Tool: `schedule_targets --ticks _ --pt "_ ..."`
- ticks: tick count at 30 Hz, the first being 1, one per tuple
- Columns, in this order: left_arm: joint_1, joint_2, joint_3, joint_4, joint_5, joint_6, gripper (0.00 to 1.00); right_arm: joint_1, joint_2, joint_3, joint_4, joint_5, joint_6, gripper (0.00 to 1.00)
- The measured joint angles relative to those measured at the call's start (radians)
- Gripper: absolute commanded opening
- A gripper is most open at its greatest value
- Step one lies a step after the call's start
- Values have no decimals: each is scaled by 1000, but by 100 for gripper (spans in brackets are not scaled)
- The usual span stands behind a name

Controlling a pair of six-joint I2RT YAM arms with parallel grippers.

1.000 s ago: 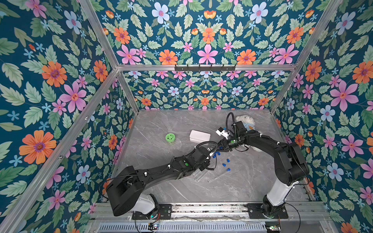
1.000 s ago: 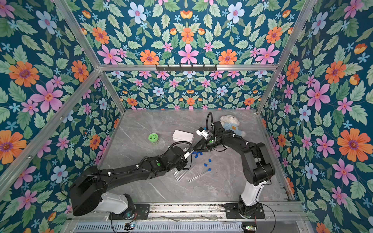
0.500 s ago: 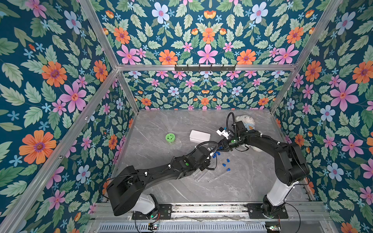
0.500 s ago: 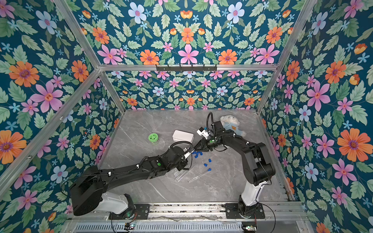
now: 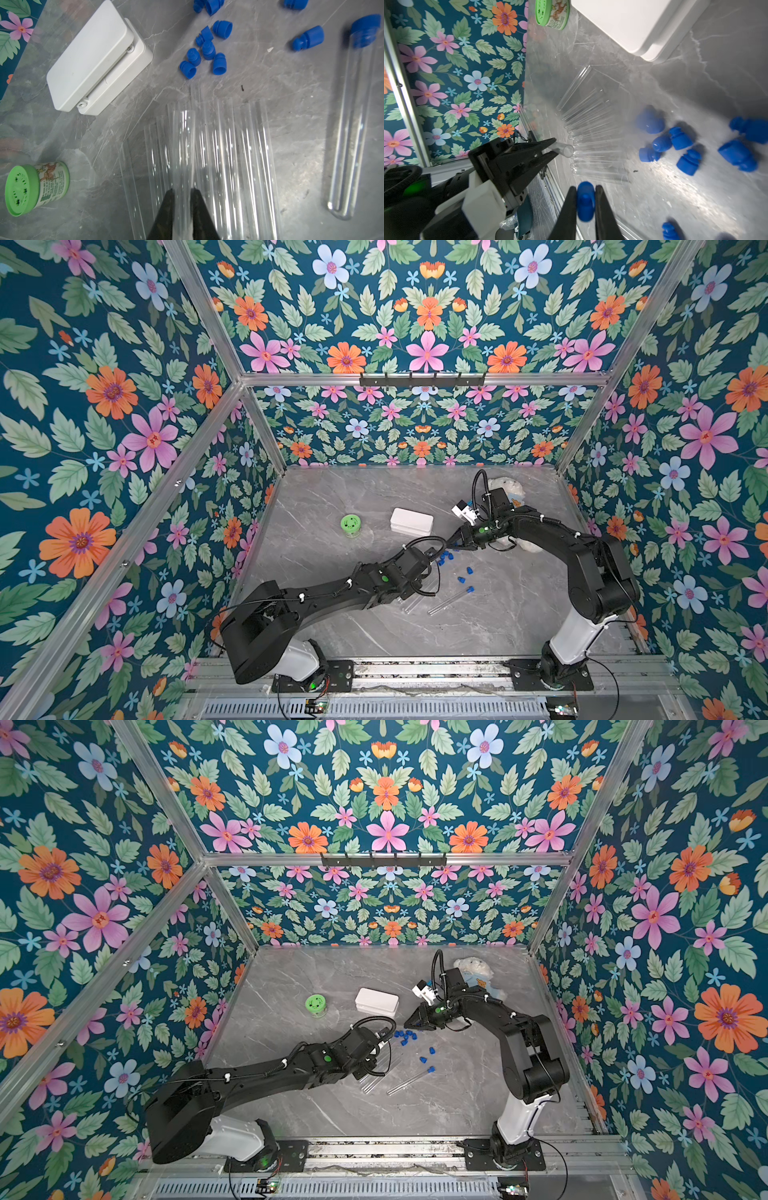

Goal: Remove stoppers from test tubes
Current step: Place the stopper at the center of the board.

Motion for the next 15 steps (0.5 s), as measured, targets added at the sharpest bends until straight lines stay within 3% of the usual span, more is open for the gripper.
schedule_targets --ticks 15 --pt "1 -26 -43 17 42 -55 0 -1 63 22 -53 166 -25 0"
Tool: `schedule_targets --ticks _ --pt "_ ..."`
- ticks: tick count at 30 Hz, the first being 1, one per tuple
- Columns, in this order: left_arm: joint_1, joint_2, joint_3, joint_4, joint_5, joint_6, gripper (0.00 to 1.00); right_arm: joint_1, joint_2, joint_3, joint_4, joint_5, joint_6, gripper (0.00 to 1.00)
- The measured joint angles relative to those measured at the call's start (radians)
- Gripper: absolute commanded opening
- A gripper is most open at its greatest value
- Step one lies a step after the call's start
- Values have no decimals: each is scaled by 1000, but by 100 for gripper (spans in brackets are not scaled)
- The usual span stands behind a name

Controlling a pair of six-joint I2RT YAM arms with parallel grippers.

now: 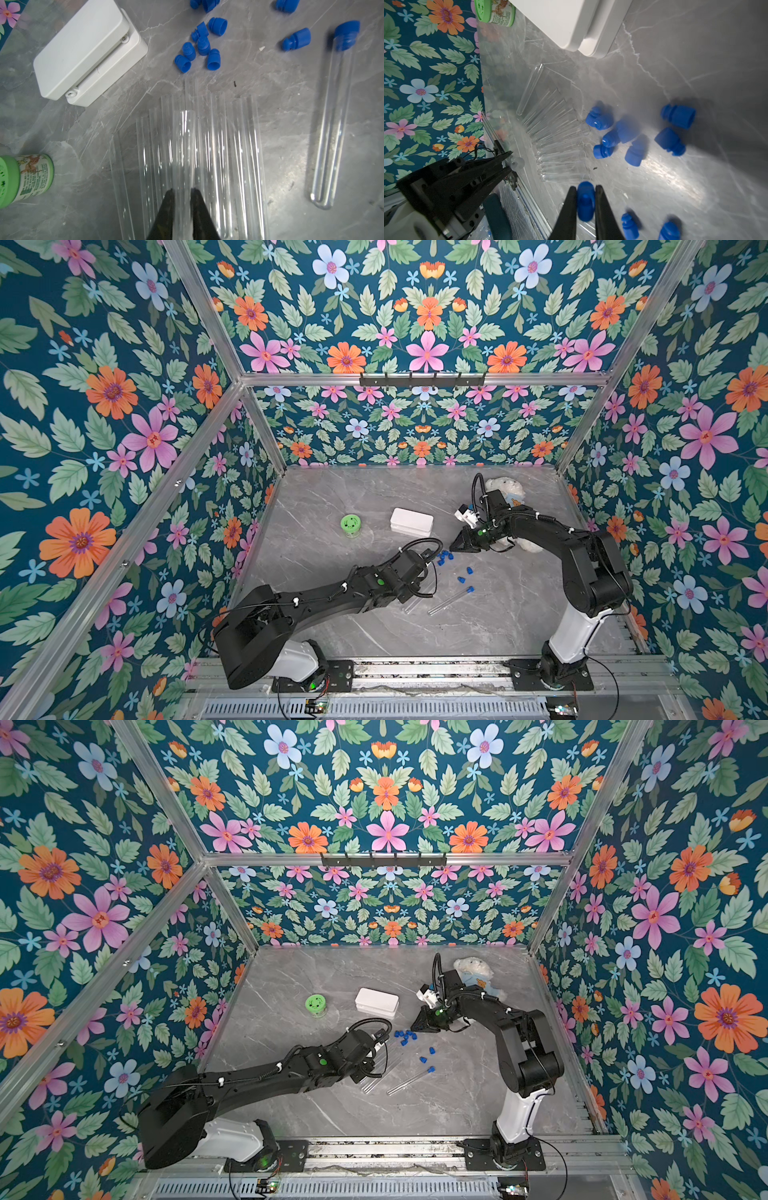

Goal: Remove stoppers from test tubes
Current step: Place the stopper at the center of the board.

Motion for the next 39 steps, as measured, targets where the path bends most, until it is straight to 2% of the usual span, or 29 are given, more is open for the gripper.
schedule_targets --ticks 18,39 --pt "34 143 61 26 51 -18 0 3 58 22 -17 88 -11 0" --pt "48 244 121 17 60 -51 0 19 71 39 -58 156 -19 10"
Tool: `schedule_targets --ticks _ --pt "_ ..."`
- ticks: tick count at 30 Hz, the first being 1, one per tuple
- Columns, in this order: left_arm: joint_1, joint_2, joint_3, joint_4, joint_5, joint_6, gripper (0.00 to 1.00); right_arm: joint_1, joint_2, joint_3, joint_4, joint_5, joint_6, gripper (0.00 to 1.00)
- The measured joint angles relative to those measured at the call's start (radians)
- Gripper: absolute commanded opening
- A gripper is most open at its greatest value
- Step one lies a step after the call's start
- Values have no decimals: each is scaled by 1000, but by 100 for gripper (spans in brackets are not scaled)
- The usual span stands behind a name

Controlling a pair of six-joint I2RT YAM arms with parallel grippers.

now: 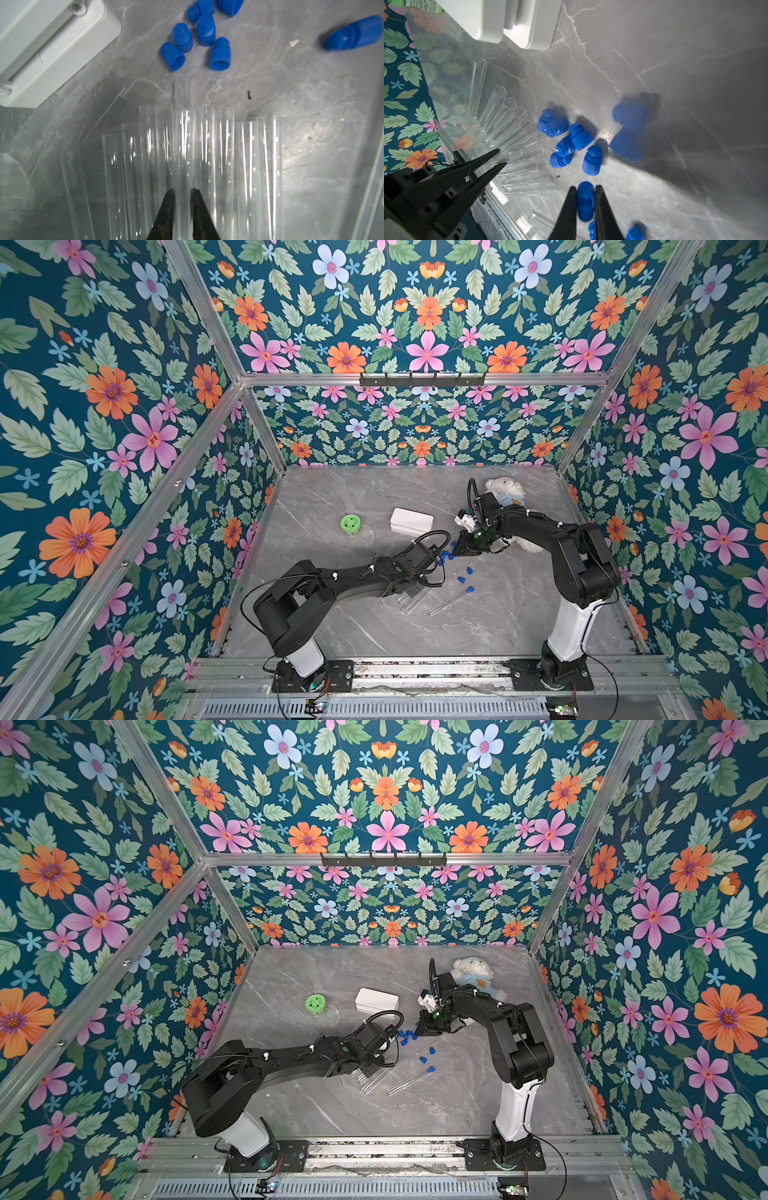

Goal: Remove stoppers from test tubes
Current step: Place the stopper at the center of the board.

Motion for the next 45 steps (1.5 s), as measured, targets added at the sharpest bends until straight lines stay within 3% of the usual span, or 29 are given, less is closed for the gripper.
schedule_targets --ticks 16,39,45 --pt "5 26 22 -11 10 -19 0 1 -34 -2 2 3 1 33" --pt "5 6 32 -39 14 -23 31 1 -67 -18 16 3 4 36" --pt "5 -18 42 -50 14 -22 29 0 -77 -20 17 3 5 37"
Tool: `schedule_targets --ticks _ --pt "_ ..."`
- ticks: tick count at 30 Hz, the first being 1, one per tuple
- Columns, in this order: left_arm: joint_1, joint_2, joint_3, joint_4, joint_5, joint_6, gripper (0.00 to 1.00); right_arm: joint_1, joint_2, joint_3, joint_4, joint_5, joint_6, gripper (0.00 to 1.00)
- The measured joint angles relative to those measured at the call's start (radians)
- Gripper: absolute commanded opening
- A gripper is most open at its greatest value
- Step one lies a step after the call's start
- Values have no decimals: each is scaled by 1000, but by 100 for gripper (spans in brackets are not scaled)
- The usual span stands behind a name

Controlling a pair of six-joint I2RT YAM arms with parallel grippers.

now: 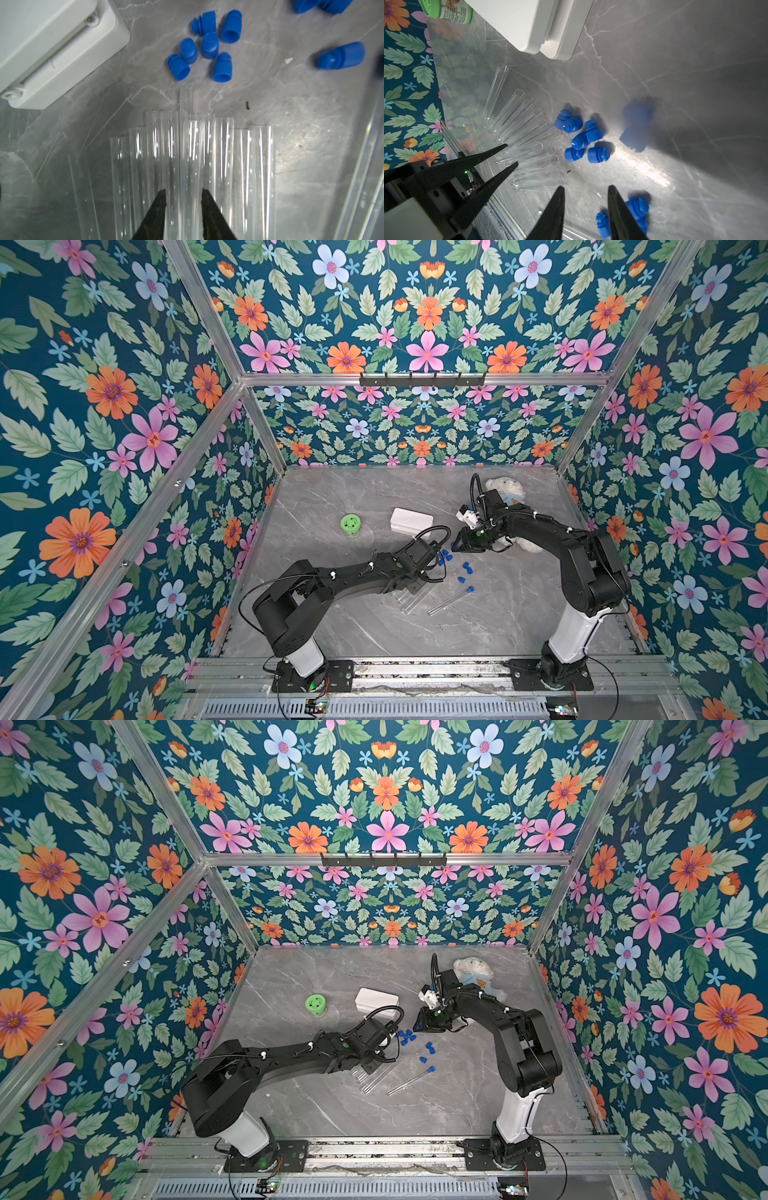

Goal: Remove stoppers from test tubes
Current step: Place the stopper at the center of the board, then pick up the test tube at the center of the board.

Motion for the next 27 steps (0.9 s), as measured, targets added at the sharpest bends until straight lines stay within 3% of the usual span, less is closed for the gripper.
schedule_targets --ticks 10,18,27 --pt "-83 -86 -10 -14 56 26 32 -64 -70 -95 77 -52 51 63" --pt "-153 -107 -14 -14 109 34 39 -166 -296 -360 224 -151 175 70" --pt "-224 35 55 25 158 33 40 -257 -423 -457 246 -204 204 73"
